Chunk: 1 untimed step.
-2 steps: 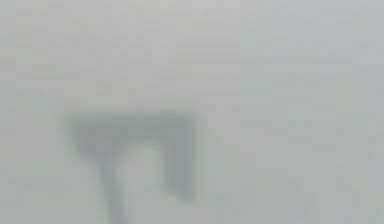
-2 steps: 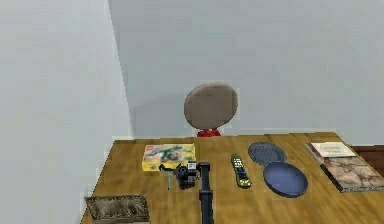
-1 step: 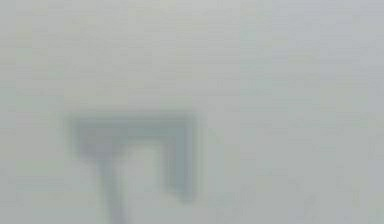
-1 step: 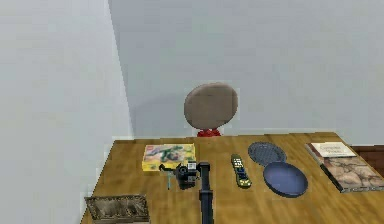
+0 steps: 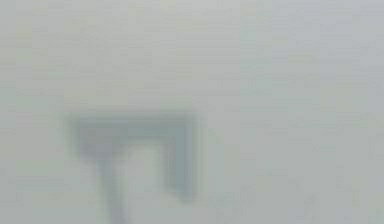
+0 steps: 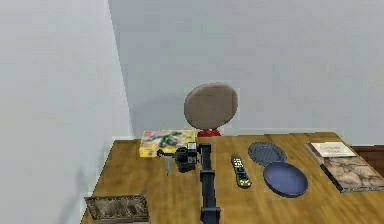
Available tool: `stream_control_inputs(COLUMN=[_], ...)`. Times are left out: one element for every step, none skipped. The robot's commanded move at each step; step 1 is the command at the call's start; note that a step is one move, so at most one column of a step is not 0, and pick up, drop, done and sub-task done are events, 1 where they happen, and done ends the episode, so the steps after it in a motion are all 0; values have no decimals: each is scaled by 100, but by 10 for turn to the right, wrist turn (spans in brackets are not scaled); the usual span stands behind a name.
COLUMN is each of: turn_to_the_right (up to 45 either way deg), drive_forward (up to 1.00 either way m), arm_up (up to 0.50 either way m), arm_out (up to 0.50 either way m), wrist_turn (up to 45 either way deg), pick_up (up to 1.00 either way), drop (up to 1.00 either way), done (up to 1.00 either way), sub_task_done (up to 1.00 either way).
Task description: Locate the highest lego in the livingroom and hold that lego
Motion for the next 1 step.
stream_control_inputs(turn_to_the_right=[0], drive_forward=[0], arm_up=[0], arm_out=[0], wrist_turn=[0], pick_up=[0], drop=[0], done=[100], sub_task_done=[0])
